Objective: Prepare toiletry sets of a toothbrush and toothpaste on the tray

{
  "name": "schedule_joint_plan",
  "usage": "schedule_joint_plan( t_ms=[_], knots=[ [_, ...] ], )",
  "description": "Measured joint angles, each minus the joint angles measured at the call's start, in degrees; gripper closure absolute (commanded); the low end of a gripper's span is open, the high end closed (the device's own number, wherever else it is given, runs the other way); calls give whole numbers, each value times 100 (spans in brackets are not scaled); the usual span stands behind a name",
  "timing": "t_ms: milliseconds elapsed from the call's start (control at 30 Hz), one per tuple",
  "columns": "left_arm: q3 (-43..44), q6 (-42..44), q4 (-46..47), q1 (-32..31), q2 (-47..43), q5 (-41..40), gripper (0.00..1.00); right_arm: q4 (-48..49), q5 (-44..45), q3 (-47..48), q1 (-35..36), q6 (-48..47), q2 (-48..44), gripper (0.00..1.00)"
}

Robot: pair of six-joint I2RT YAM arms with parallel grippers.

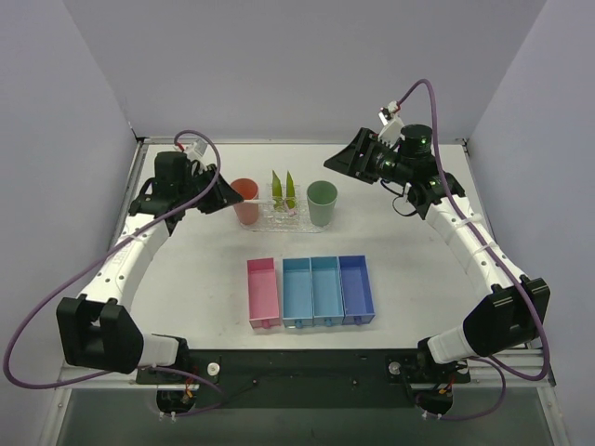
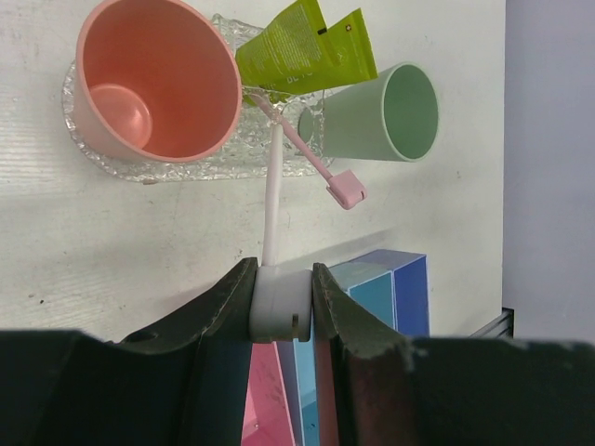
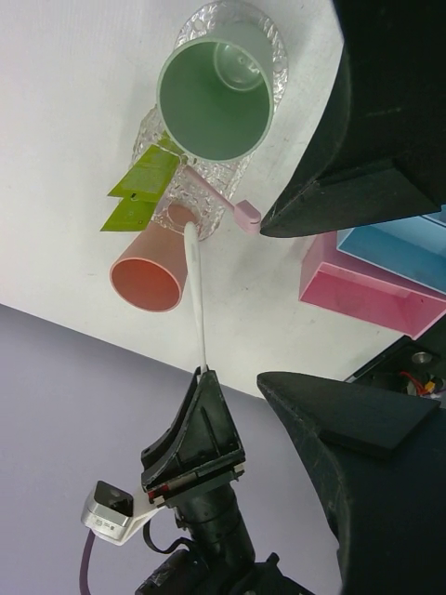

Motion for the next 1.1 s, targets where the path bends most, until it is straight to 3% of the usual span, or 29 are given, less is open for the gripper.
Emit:
schedule_joint_plan(
  t_ms=[1100],
  knots=[
    [-2,1287,286,-304,439,-201,95,-184,109,33,0,-2,0,45]
  ],
)
